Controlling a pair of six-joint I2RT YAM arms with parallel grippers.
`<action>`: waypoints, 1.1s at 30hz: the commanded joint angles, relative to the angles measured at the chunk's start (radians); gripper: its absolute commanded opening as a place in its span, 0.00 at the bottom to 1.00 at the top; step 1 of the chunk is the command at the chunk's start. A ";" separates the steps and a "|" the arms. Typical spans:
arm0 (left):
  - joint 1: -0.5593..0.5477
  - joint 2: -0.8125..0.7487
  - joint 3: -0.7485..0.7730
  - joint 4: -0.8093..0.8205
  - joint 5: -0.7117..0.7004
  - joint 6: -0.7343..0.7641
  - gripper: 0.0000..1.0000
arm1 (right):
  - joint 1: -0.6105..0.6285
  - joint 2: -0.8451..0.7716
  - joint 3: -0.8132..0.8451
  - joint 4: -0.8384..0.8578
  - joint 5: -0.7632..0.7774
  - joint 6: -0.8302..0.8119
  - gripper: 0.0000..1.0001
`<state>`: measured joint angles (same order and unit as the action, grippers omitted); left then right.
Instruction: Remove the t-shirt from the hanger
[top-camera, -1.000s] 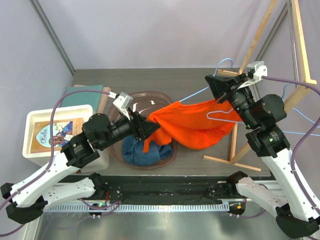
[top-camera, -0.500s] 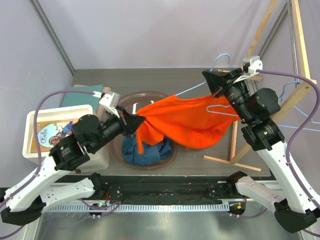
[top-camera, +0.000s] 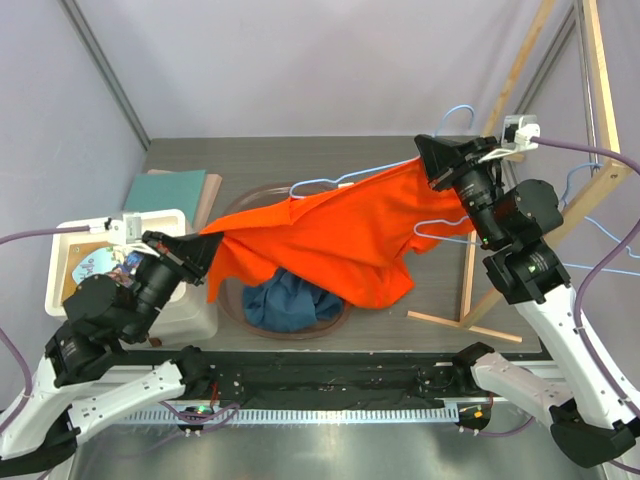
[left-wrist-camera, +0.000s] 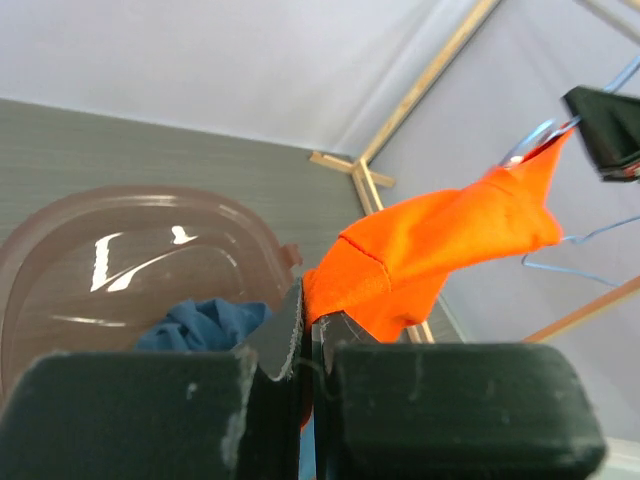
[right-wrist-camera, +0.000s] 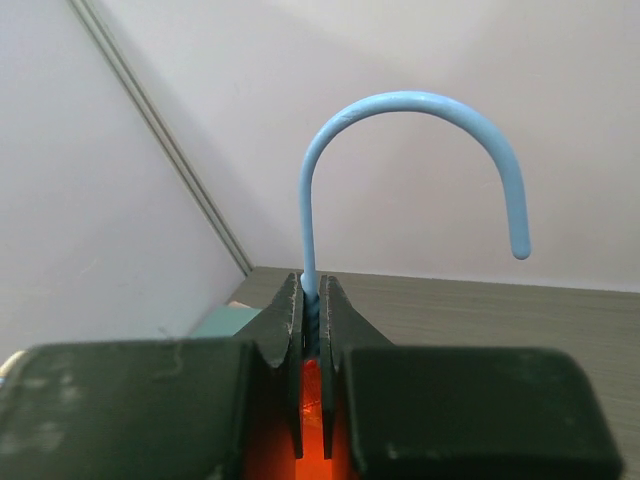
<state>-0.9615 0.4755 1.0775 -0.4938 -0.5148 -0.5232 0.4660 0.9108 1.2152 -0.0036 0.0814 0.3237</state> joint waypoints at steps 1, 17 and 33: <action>0.000 0.029 -0.025 -0.019 -0.051 -0.037 0.00 | -0.004 -0.030 0.010 0.128 0.067 0.100 0.01; 0.000 0.438 0.113 0.192 0.226 -0.040 0.00 | -0.003 0.092 0.079 0.214 -0.276 0.422 0.01; 0.102 0.775 0.720 0.205 0.315 0.173 0.00 | -0.003 -0.056 0.147 0.209 -0.411 0.321 0.01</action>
<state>-0.8845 1.2335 1.6165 -0.3668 -0.2115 -0.4683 0.4625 0.9184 1.3205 0.2005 -0.3428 0.7143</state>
